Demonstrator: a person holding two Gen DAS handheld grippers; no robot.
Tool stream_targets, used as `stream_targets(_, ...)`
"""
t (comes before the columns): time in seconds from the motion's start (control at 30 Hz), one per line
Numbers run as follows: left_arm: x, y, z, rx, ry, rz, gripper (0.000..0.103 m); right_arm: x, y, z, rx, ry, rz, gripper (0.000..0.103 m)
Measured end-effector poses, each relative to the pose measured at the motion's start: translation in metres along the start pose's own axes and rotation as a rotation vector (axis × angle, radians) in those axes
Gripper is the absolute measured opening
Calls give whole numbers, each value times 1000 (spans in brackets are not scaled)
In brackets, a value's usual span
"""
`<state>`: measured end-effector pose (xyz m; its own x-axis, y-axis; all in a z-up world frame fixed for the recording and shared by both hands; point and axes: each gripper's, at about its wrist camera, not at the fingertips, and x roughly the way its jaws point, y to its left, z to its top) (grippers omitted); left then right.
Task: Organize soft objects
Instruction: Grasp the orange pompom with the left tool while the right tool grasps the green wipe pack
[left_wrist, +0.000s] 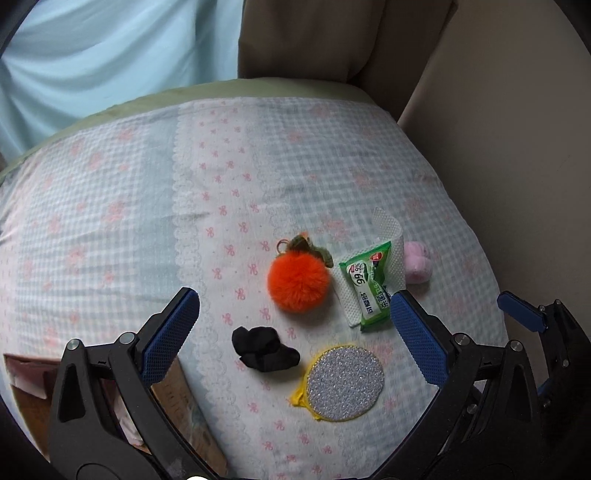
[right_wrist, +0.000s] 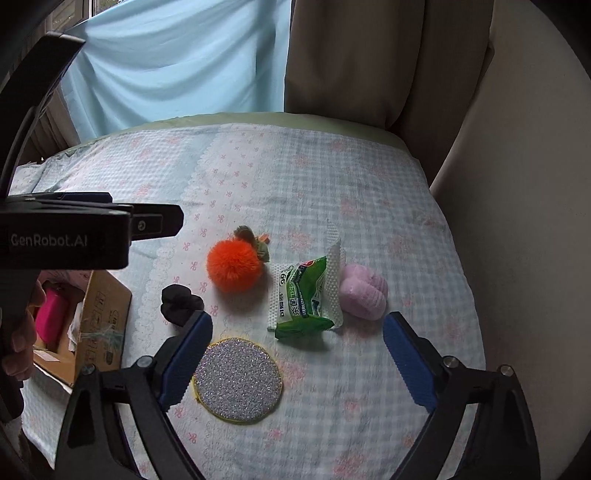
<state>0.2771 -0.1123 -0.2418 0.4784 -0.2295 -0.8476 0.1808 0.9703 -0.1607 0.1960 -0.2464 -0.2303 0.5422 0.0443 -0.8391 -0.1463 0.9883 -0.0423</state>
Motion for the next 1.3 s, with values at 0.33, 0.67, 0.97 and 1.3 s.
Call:
stream_targets(0.33, 145, -7, -4, 73, 192, -43, 100, 101, 9, -13, -9, 66, -13, 76)
stream_targets(0.67, 216, 9, -9, 70, 252, -62, 75, 152, 7, -10, -13, 61, -32, 64)
stream_targets(0.97, 234, 2, -6, 114, 232, -54, 37, 162, -9, -6, 65, 64, -44, 34)
stream_targets(1.3, 231, -5, -1, 110, 220, -56, 34, 149, -2, -3, 74, 49, -8, 30)
